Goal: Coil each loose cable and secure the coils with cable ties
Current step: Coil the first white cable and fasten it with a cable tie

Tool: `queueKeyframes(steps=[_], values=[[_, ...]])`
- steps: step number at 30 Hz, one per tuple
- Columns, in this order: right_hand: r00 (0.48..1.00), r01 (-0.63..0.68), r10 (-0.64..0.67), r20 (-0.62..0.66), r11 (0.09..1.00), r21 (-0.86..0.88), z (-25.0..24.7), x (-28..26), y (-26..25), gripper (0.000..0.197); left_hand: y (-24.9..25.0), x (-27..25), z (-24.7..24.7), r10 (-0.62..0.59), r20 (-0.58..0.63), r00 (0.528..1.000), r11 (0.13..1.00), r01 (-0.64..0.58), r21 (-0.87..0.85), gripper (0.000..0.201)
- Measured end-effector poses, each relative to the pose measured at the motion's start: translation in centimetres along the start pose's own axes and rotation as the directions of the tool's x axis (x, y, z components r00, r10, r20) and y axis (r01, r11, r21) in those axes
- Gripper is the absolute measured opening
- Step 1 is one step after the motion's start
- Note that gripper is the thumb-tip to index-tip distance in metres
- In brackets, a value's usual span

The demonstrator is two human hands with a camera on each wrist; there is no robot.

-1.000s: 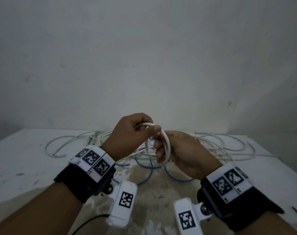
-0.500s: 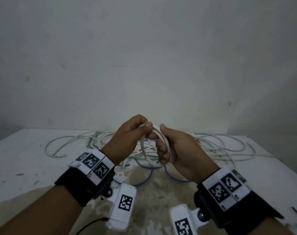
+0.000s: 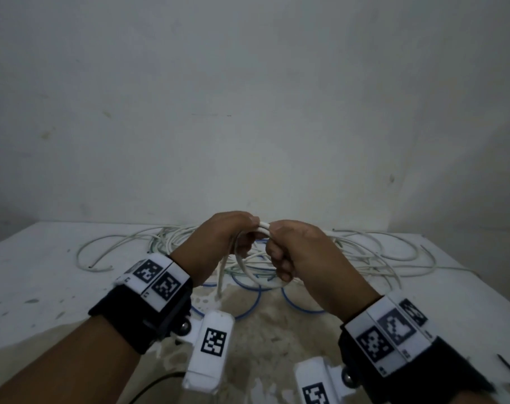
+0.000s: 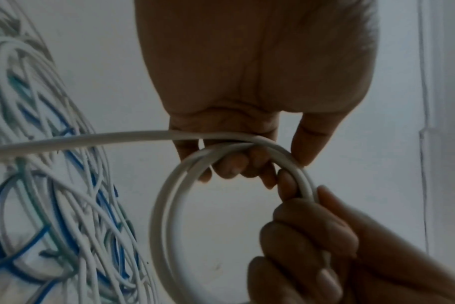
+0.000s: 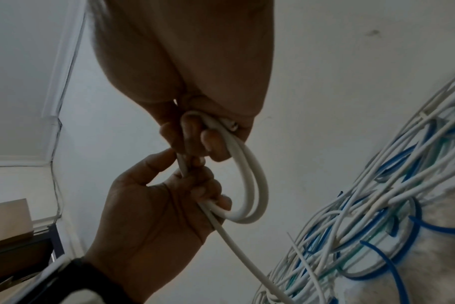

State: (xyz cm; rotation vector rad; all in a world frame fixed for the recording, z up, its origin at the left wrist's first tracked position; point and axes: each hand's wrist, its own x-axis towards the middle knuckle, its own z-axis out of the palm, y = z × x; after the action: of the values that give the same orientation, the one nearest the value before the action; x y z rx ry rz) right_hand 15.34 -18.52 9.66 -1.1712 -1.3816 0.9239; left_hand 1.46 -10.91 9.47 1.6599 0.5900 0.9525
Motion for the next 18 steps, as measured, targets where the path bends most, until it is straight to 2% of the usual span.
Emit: queueKeyframes(steps=[3,6,10,11,13,18], values=[[0.998,-0.04,0.04,0.039,0.999,0.009,-0.3,-0.2,-0.2,0.04,-0.1,-0.2,0.1,0.015,-0.027,1.0,0.999,-0.016,-0.029,0.01],[0.995,-0.087,0.086,0.043,0.996,0.019,-0.2,-0.4,-0.8,0.035,-0.4,-0.3,0.2,0.0,0.016,1.0,1.0,0.001,-0.018,0.015],[0.999,-0.044,0.045,0.001,0.979,-0.2,-0.2,-0.4,-1.2,0.024,0.6,-0.1,-0.6,0.003,0.071,0.997,0.975,-0.019,0.221,0.027],[0.999,-0.04,0.038,-0.014,0.976,-0.213,-0.2,-0.3,-1.3,0.016,1.0,0.0,-0.6,0.014,0.086,0.996,0.958,-0.038,0.284,0.03],[0.999,-0.007,-0.003,-0.041,0.973,-0.232,-0.4,0.0,-1.4,0.014,1.6,0.1,-0.5,0.021,0.096,0.995,0.941,-0.052,0.335,0.031],[0.972,0.133,-0.196,-0.131,0.915,-0.38,-0.5,0.7,-1.7,0.018,2.0,-0.1,0.7,-0.088,0.123,0.989,0.995,0.08,0.062,0.028]])
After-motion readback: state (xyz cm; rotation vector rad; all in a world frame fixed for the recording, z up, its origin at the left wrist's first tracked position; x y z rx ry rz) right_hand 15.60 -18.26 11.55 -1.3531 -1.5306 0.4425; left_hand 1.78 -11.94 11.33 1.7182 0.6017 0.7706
